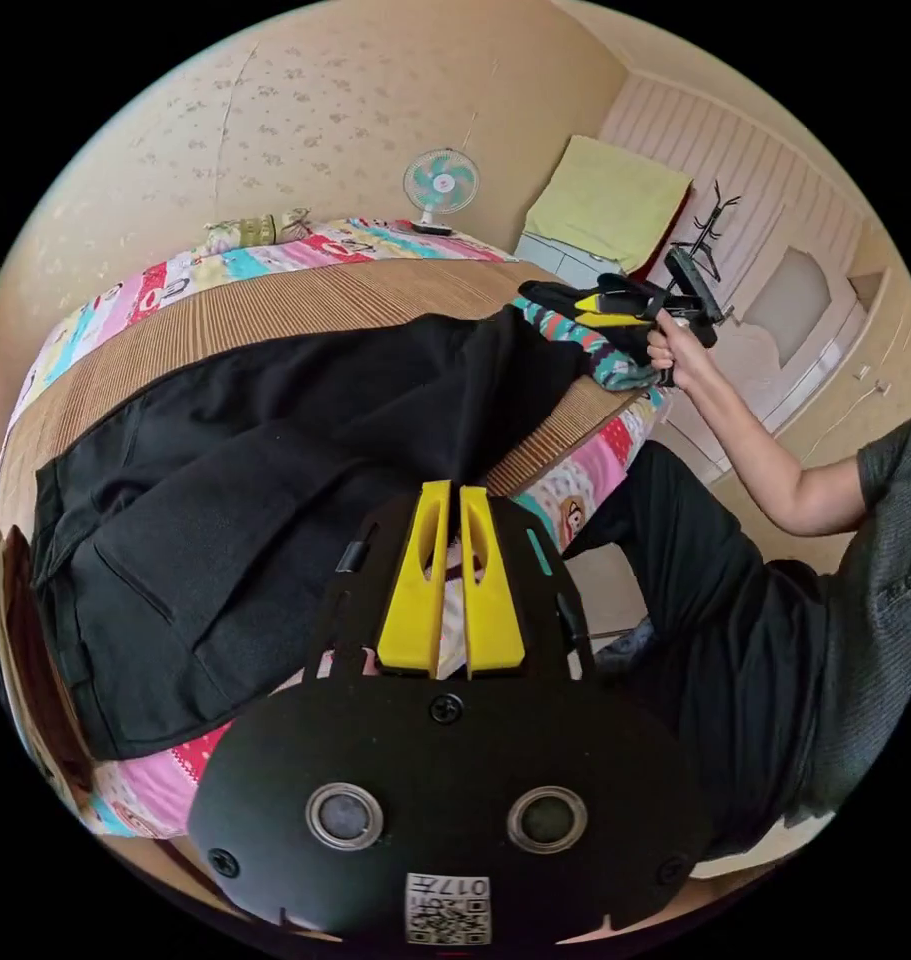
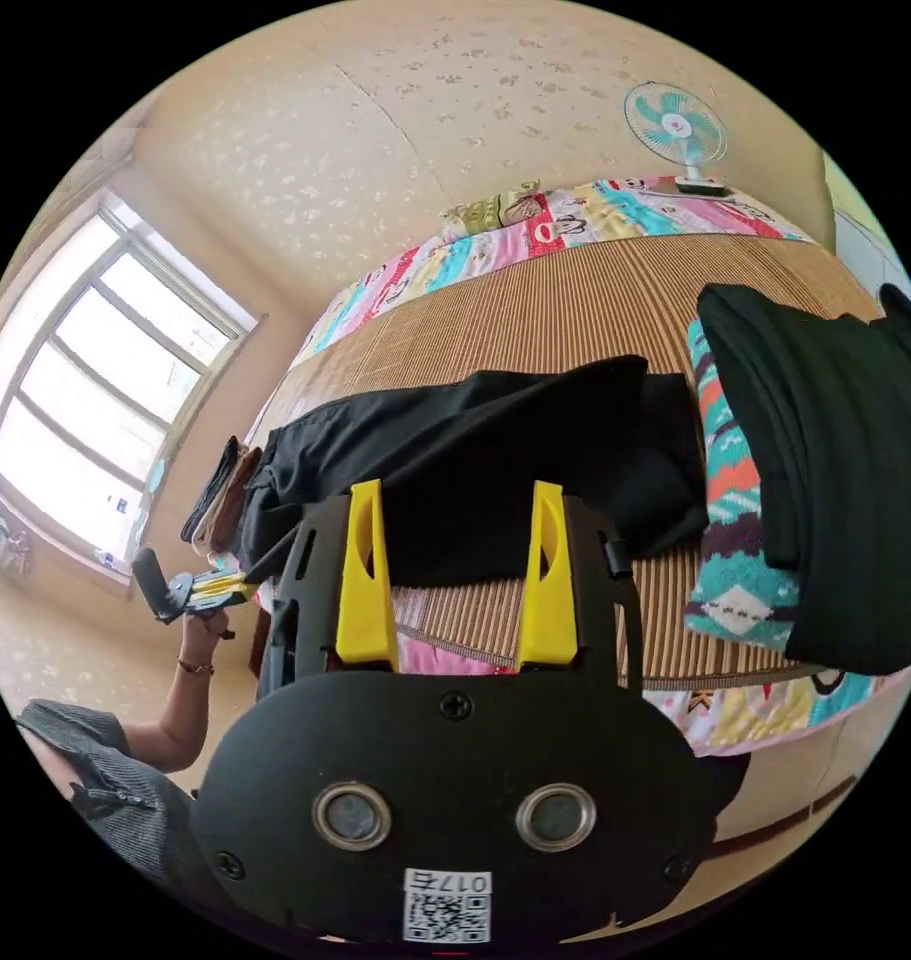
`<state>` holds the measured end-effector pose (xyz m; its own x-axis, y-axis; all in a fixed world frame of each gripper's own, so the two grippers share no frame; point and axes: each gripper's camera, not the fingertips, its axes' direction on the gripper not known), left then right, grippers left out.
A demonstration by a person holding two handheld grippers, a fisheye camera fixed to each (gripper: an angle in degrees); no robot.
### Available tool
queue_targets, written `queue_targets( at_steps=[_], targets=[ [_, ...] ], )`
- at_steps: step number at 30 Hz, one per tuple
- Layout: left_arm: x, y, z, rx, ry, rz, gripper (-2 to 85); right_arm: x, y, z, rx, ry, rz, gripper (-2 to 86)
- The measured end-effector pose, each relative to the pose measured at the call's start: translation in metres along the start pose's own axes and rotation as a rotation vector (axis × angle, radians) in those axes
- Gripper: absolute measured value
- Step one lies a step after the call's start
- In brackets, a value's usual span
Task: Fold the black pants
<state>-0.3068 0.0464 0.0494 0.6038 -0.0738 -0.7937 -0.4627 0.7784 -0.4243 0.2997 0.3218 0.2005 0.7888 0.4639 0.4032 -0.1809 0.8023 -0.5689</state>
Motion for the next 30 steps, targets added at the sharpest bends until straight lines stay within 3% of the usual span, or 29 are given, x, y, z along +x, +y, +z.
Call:
queue_targets(
  at_steps=[4, 6, 7, 10, 14, 16, 19, 22, 26, 30],
  targets=[
    [0.022, 0.024, 0.034, -0.222, 0.069, -0.059, 1.1, 0.055, 0.036, 0.027, 0.026, -0.209, 0.249, 23.9],
    [0.018, 0.031, 0.033, -0.181, 0.156, -0.137, 1.0, 0.075, 0.043, 0.036, 0.054, -0.179, 0.335, 19.4],
    [0.01, 0.034, 0.026, -0.126, 0.168, -0.216, 1.6, 0.085, 0.046, 0.034, 0.071, -0.161, 0.366, 12.6],
    [-0.026, 0.049, -0.007, 0.04, 0.117, -0.486, 4.8, 0.07, 0.036, 0.0, 0.118, -0.264, 0.184, 3.8],
    [-0.089, 0.087, -0.049, 0.303, 0.1, -0.904, 10.8, -0.03, 0.044, -0.087, 0.183, -0.073, -0.295, 1.8],
    [-0.126, 0.113, -0.067, 0.475, 0.1, -1.131, 16.3, -0.058, 0.072, -0.115, 0.248, 0.052, -0.371, 1.5],
    [-0.153, 0.113, -0.086, 0.569, -0.061, -1.258, 17.8, -0.053, 0.117, -0.123, 0.22, 0.152, -0.27, 1.7],
    [-0.168, 0.09, -0.093, 0.558, -0.246, -1.321, 16.9, -0.005, 0.154, -0.109, 0.117, 0.093, -0.049, 3.0],
    [-0.186, 0.063, -0.077, 0.47, -0.26, -1.37, 13.1, 0.076, 0.194, -0.091, 0.088, -0.171, 0.312, 6.3],
    [-0.159, 0.051, -0.074, 0.483, -0.269, -1.279, 4.4, 0.093, 0.198, -0.091, 0.091, -0.155, 0.406, 9.3]
  ],
)
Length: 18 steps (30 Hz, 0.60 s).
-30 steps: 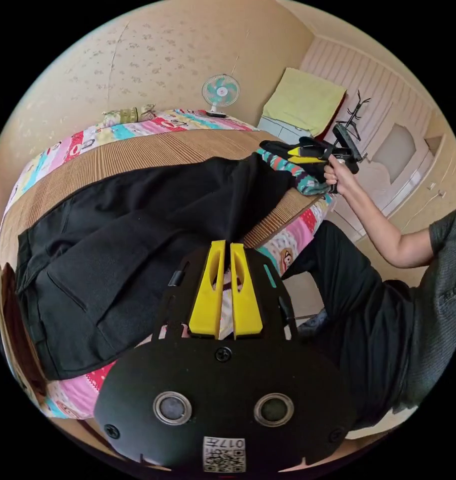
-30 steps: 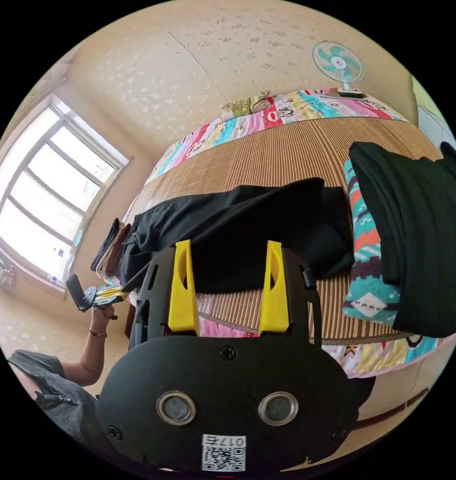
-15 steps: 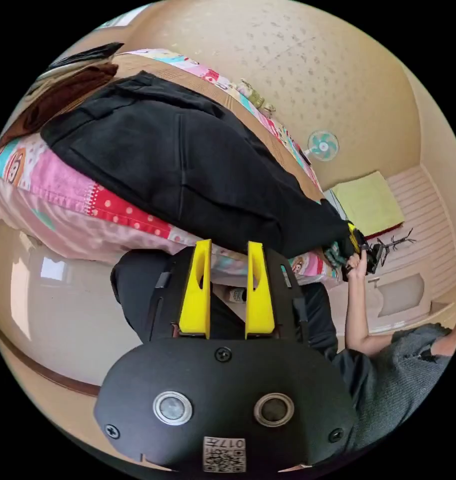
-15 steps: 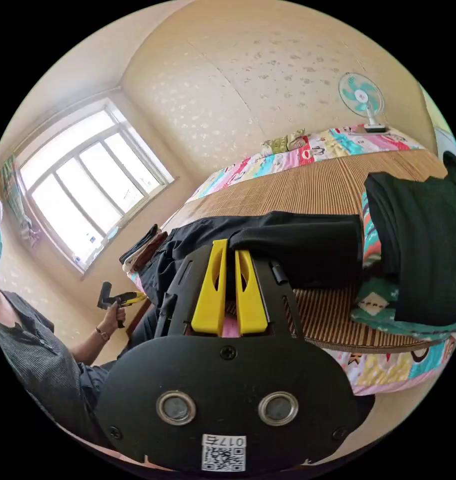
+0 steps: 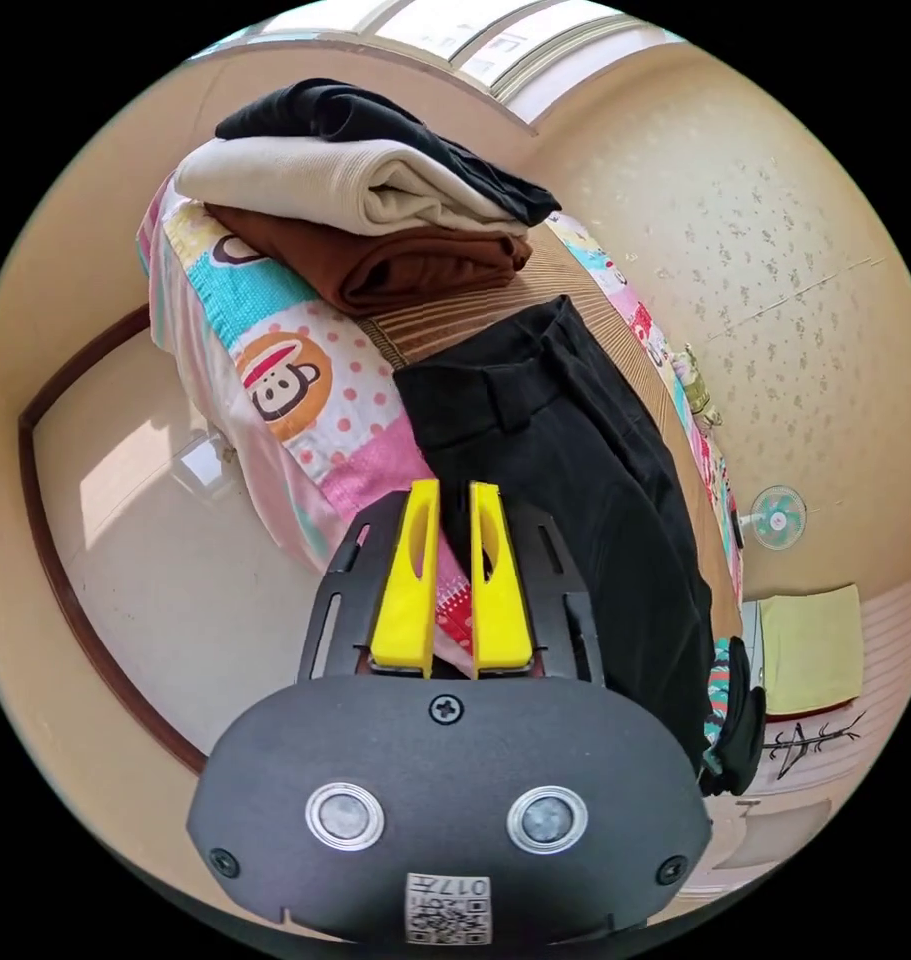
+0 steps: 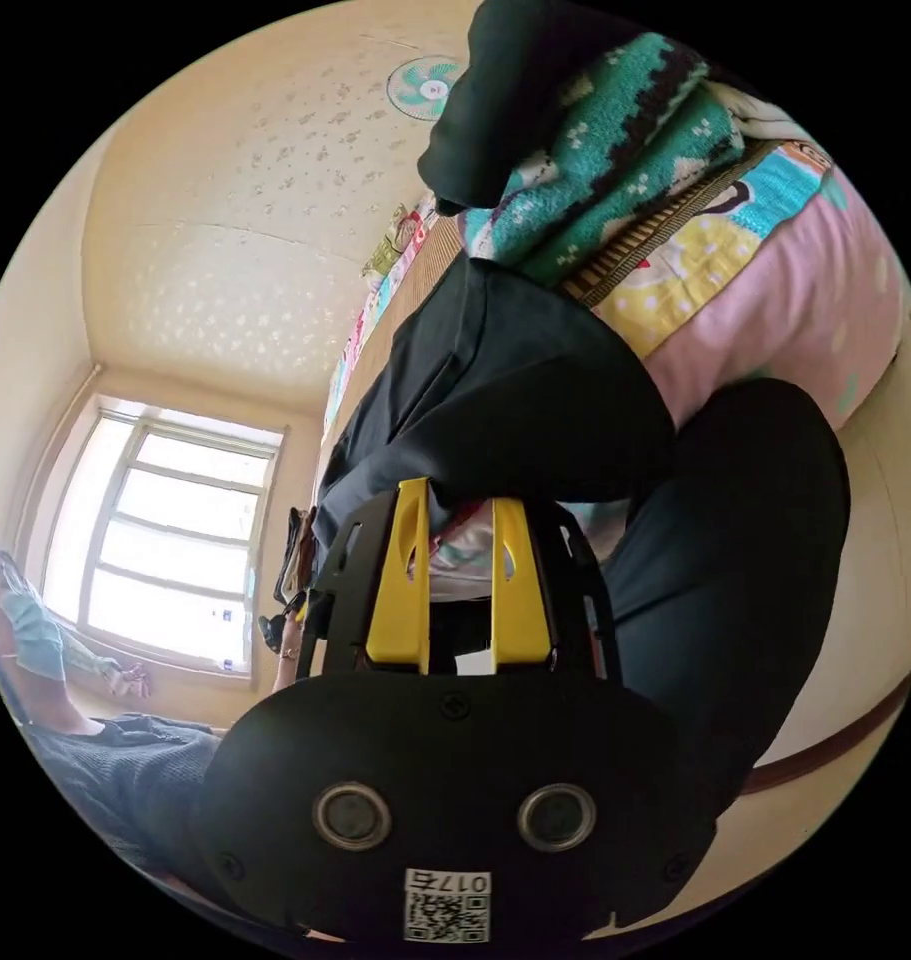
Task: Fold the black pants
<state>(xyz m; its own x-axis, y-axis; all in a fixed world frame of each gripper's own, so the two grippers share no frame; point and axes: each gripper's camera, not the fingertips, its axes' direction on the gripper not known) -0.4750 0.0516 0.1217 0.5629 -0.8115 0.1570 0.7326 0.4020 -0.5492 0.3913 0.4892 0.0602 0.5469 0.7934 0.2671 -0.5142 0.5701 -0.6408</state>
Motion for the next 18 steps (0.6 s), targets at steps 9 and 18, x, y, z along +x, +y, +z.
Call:
queue_targets(
  at_steps=[9, 18],
  targets=[
    [-0.011, 0.06, -0.1, 0.156, 0.278, 0.162, 1.0, -0.069, -0.014, -0.041, 0.114, 0.061, -0.212, 3.2],
    [-0.031, 0.135, -0.165, 0.416, 0.393, 0.119, 1.2, -0.222, -0.002, -0.085, 0.376, 0.209, -0.614, 1.6]
  ],
)
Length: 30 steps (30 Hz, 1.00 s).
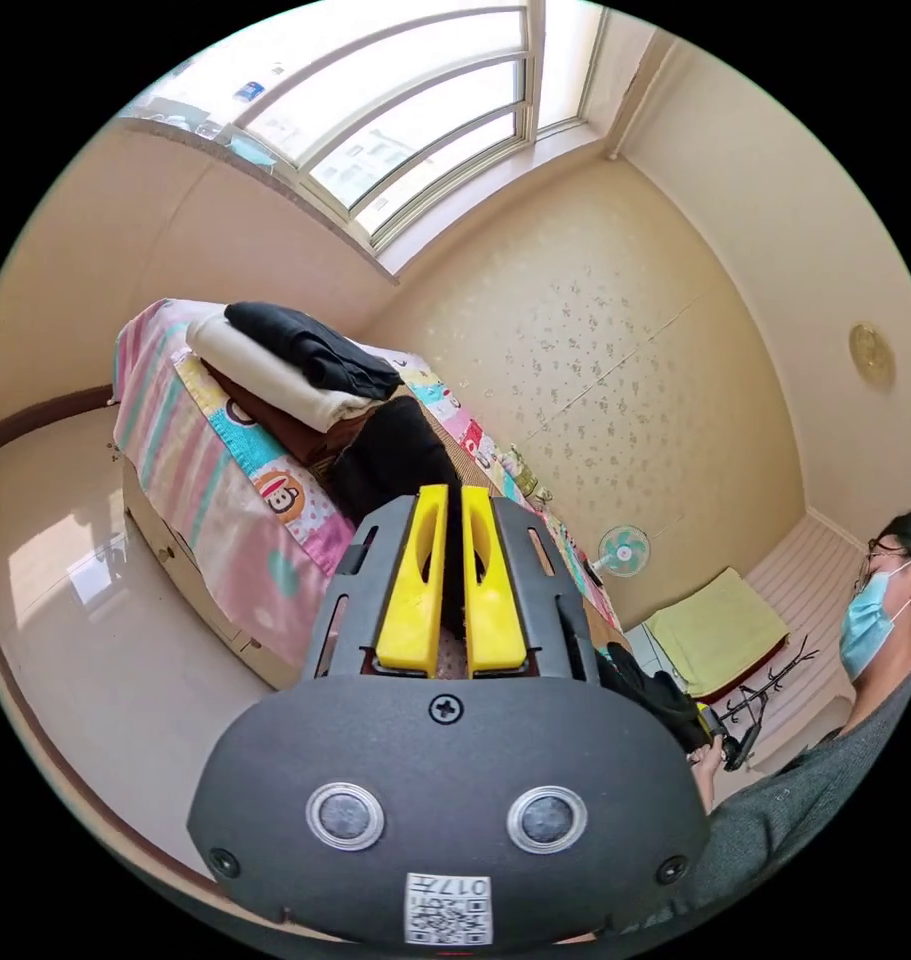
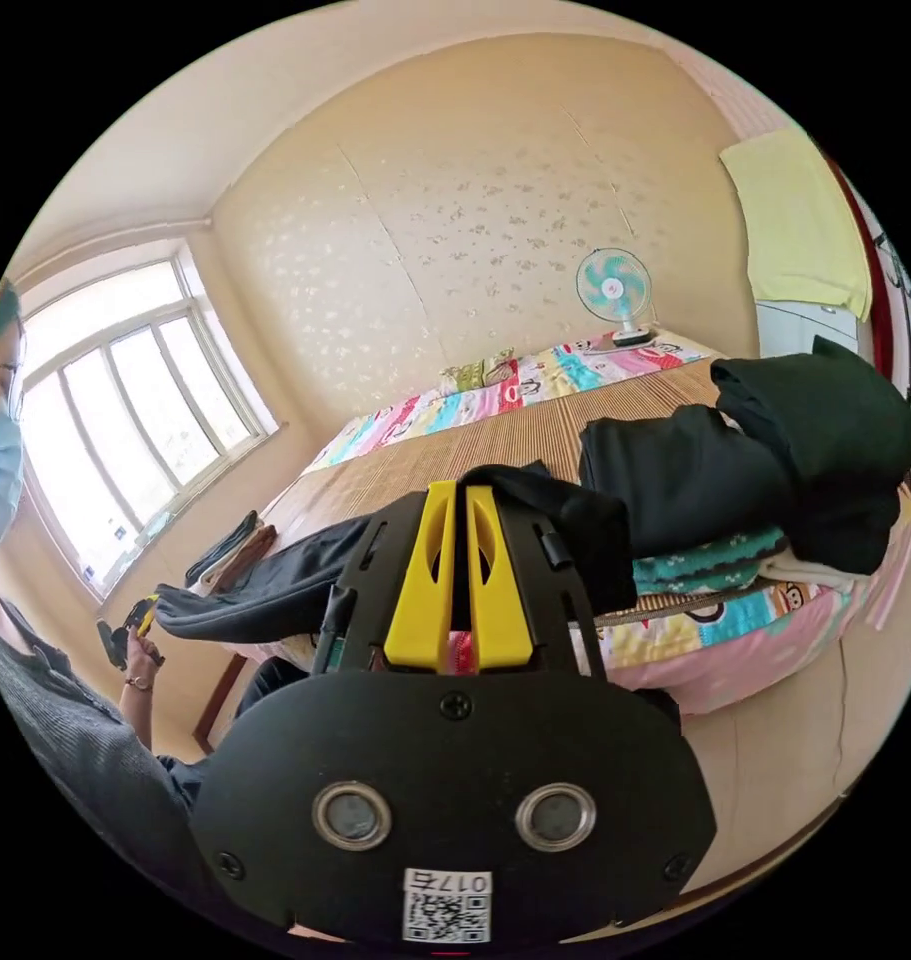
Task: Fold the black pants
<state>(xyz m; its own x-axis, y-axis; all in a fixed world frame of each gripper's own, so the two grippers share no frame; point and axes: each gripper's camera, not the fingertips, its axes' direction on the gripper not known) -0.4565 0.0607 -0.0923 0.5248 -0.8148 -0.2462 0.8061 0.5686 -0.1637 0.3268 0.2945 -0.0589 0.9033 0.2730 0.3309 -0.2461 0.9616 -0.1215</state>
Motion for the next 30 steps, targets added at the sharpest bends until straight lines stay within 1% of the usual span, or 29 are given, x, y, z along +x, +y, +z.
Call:
queue_targets(
  at_steps=[3, 5, 6, 7, 8, 9, 10, 11, 13, 14, 15, 17, 18, 19, 20, 21, 22, 23, 24, 25, 27, 30],
  targets=[
    [0.016, -0.011, 0.038, 0.039, 0.046, 0.03, 1.9, -0.003, -0.061, 0.048, -0.018, 0.006, 0.005, 1.7],
    [0.026, -0.031, 0.083, 0.025, 0.054, 0.036, 2.7, 0.006, -0.13, 0.127, -0.116, -0.001, 0.041, 2.2],
    [0.03, -0.048, 0.123, -0.009, 0.033, 0.038, 3.5, 0.01, -0.148, 0.152, -0.156, -0.001, 0.06, 2.3],
    [0.032, -0.065, 0.166, -0.071, -0.005, 0.035, 4.4, 0.02, -0.181, 0.205, -0.246, -0.008, 0.114, 2.9],
    [0.032, -0.073, 0.187, -0.115, -0.031, 0.039, 4.9, 0.03, -0.207, 0.253, -0.328, -0.011, 0.162, 3.6],
    [0.034, -0.082, 0.222, -0.164, -0.091, 0.067, 5.8, 0.034, -0.216, 0.273, -0.364, 0.002, 0.184, 4.0],
    [0.036, -0.081, 0.238, -0.15, -0.149, 0.084, 5.6, 0.038, -0.229, 0.301, -0.397, 0.056, 0.191, 6.6],
    [0.037, -0.076, 0.241, -0.132, -0.166, 0.08, 5.5, 0.04, -0.233, 0.314, -0.407, 0.15, 0.223, 10.8],
    [0.045, -0.043, 0.241, -0.081, -0.1, 0.11, 7.1, 0.031, -0.228, 0.319, -0.381, 0.166, 0.213, 14.5],
    [0.048, -0.031, 0.242, -0.088, -0.081, 0.142, 7.3, 0.02, -0.217, 0.32, -0.371, 0.112, 0.144, 14.3],
    [0.053, -0.004, 0.248, -0.132, -0.074, 0.206, 7.3, 0.014, -0.21, 0.321, -0.374, 0.085, 0.108, 14.2],
    [0.058, 0.038, 0.262, -0.242, -0.109, 0.292, 6.6, -0.004, -0.168, 0.335, -0.455, 0.019, -0.029, 9.0],
    [0.06, 0.067, 0.274, -0.321, -0.131, 0.356, 6.4, -0.007, -0.156, 0.339, -0.482, 0.029, -0.056, 7.2],
    [0.062, 0.094, 0.288, -0.401, -0.171, 0.419, 6.2, -0.012, -0.132, 0.351, -0.541, 0.06, -0.116, 4.8],
    [0.063, 0.106, 0.296, -0.442, -0.204, 0.45, 6.1, -0.015, -0.107, 0.369, -0.631, 0.12, -0.172, 3.6],
    [0.064, 0.129, 0.313, -0.526, -0.288, 0.516, 5.5, -0.015, -0.093, 0.38, -0.698, 0.159, -0.2, 3.1],
    [0.063, 0.152, 0.33, -0.614, -0.396, 0.588, 4.4, -0.014, -0.06, 0.404, -0.862, 0.246, -0.261, 2.1],
    [0.061, 0.163, 0.339, -0.657, -0.453, 0.627, 3.8, -0.022, -0.042, 0.388, -0.725, 0.285, -0.33, 1.6],
    [0.055, 0.183, 0.353, -0.722, -0.586, 0.703, 2.5, -0.026, -0.035, 0.38, -0.701, 0.316, -0.348, 1.3],
    [0.045, 0.2, 0.36, -0.755, -0.681, 0.778, 1.3, -0.029, -0.024, 0.37, -0.72, 0.363, -0.342, 1.1],
    [0.031, 0.214, 0.356, -0.741, -0.686, 0.838, 0.3, -0.033, -0.016, 0.346, -0.735, 0.358, -0.27, 0.8],
    [0.01, 0.214, 0.348, -0.73, -0.697, 0.824, -0.4, -0.035, 0.002, 0.302, -0.787, 0.285, -0.207, 0.8]
  ],
)
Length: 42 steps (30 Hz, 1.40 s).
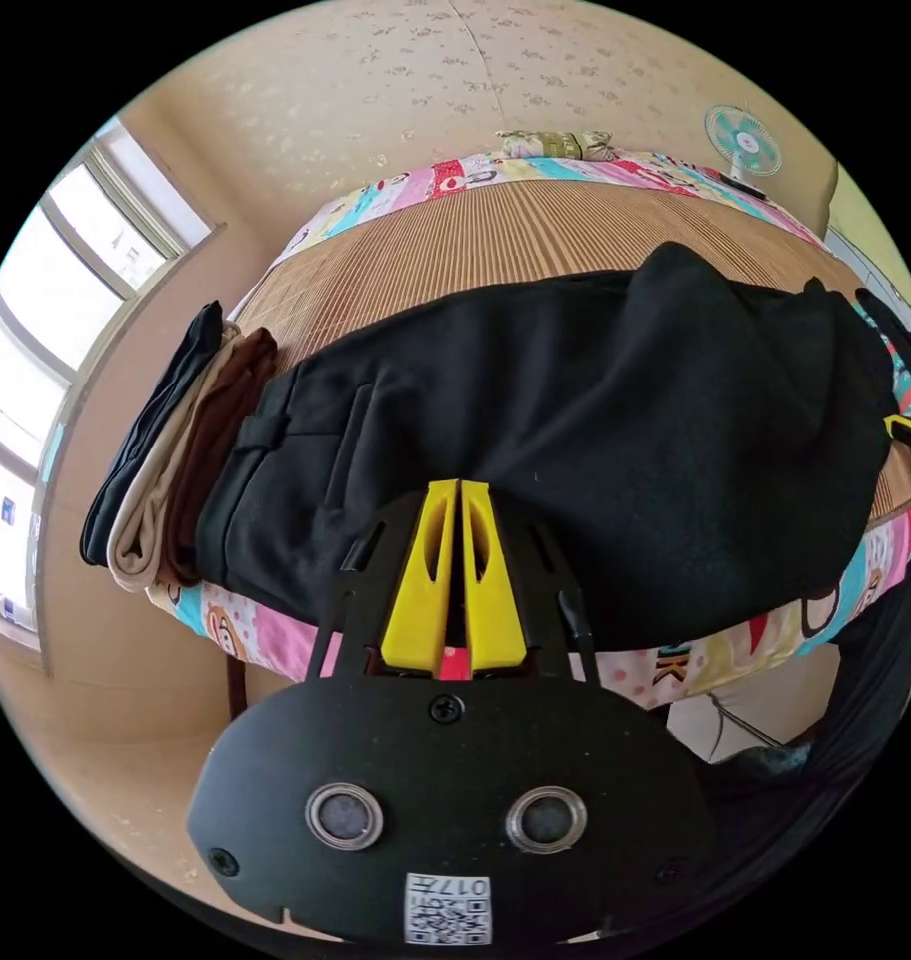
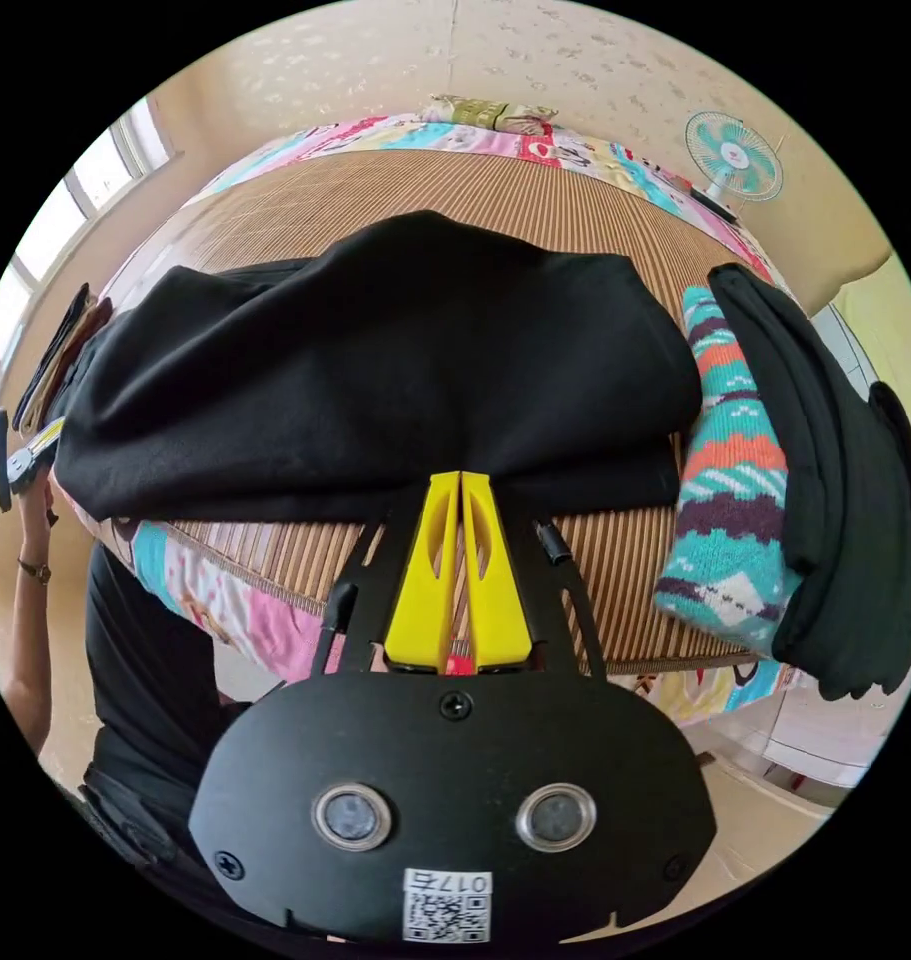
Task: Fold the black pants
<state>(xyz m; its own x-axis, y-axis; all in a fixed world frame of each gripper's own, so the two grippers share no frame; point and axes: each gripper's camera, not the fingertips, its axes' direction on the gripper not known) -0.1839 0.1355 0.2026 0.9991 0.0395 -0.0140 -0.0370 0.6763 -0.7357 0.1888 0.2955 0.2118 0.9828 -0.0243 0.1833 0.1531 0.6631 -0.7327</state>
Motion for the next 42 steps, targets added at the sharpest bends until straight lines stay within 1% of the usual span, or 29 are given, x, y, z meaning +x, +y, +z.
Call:
queue_targets(
  at_steps=[2, 4, 6, 8, 9, 10, 12, 13, 14, 16, 18, 20, 22, 24, 25, 26, 27, 28, 29, 31, 33, 35, 37, 41, 42],
  targets=[
    [-0.008, 0.003, 0.01, -0.019, -0.058, -0.027, -0.7, 0.008, 0.028, -0.014, -0.046, -0.096, 0.014, 1.1],
    [-0.014, 0.006, 0.022, -0.006, -0.064, -0.034, -0.9, 0.02, 0.041, -0.025, -0.059, -0.154, 0.05, 1.5],
    [-0.019, 0.007, 0.028, -0.001, -0.064, -0.056, -1.0, 0.045, 0.053, -0.038, 0.002, -0.178, 0.16, 2.2],
    [-0.026, 0.01, 0.031, -0.005, -0.039, -0.091, -1.0, 0.089, 0.069, -0.058, 0.173, -0.248, 0.35, 4.7],
    [-0.03, 0.012, 0.033, -0.007, -0.021, -0.114, -1.0, 0.099, 0.07, -0.06, 0.211, -0.285, 0.38, 6.7],
    [-0.034, 0.014, 0.034, -0.01, -0.008, -0.121, -1.0, 0.117, 0.068, -0.061, 0.265, -0.358, 0.421, 10.6],
    [-0.038, 0.016, 0.037, -0.022, -0.002, -0.117, -1.0, 0.135, 0.051, -0.048, 0.256, -0.426, 0.45, 12.7],
    [-0.04, 0.015, 0.04, -0.035, -0.015, -0.102, -1.0, 0.143, 0.033, -0.034, 0.202, -0.427, 0.462, 11.9],
    [-0.04, 0.014, 0.041, -0.043, -0.028, -0.09, -1.0, 0.146, 0.015, -0.027, 0.16, -0.376, 0.453, 9.4],
    [-0.036, 0.009, 0.046, -0.082, -0.131, -0.003, -1.0, 0.14, -0.01, -0.041, 0.131, -0.355, 0.345, 4.7],
    [-0.037, 0.008, 0.05, -0.103, -0.186, 0.042, -1.0, 0.131, -0.013, -0.089, 0.267, -0.325, 0.25, 3.7],
    [-0.05, 0.01, 0.05, -0.102, -0.147, 0.013, -0.9, 0.12, 0.007, -0.151, 0.447, -0.247, 0.203, 3.1],
    [-0.076, 0.018, 0.045, -0.086, -0.026, -0.116, -0.9, 0.124, 0.026, -0.162, 0.478, -0.259, 0.235, 2.8],
    [-0.093, 0.027, 0.04, -0.068, 0.066, -0.211, -0.7, 0.132, 0.041, -0.139, 0.404, -0.223, 0.279, 2.7],
    [-0.1, 0.033, 0.035, -0.056, 0.108, -0.252, -0.3, 0.136, 0.048, -0.106, 0.301, -0.166, 0.3, 2.8],
    [-0.103, 0.036, 0.032, -0.048, 0.123, -0.267, -0.1, 0.142, 0.054, -0.064, 0.152, -0.145, 0.327, 2.9],
    [-0.105, 0.04, 0.024, -0.013, 0.154, -0.279, 0.9, 0.145, 0.058, -0.044, 0.079, -0.153, 0.336, 2.9],
    [-0.105, 0.043, 0.013, 0.047, 0.209, -0.257, 2.3, 0.151, 0.078, -0.04, 0.202, -0.215, 0.341, 3.1],
    [-0.104, 0.043, 0.007, 0.076, 0.235, -0.238, 3.2, 0.161, 0.091, -0.041, 0.23, -0.277, 0.386, 3.0],
    [-0.101, 0.035, -0.019, 0.181, 0.283, -0.163, 4.9, 0.169, 0.092, -0.037, 0.216, -0.331, 0.411, 3.0],
    [-0.098, 0.018, -0.033, 0.239, 0.322, -0.101, 5.3, 0.169, 0.089, -0.036, 0.217, -0.325, 0.429, 2.9],
    [-0.09, -0.012, -0.032, 0.215, 0.372, -0.009, 5.8, 0.161, 0.081, -0.035, 0.195, -0.257, 0.402, 2.9],
    [-0.072, -0.057, -0.009, 0.072, 0.371, 0.089, 7.4, 0.157, 0.077, -0.033, 0.195, -0.23, 0.403, 3.1],
    [-0.045, -0.086, 0.037, -0.038, 0.311, 0.153, 9.1, 0.165, 0.067, -0.023, 0.198, -0.276, 0.427, 3.6],
    [-0.043, -0.084, 0.041, -0.008, 0.309, 0.144, 8.4, 0.167, 0.064, -0.023, 0.194, -0.287, 0.419, 3.7]
  ],
)
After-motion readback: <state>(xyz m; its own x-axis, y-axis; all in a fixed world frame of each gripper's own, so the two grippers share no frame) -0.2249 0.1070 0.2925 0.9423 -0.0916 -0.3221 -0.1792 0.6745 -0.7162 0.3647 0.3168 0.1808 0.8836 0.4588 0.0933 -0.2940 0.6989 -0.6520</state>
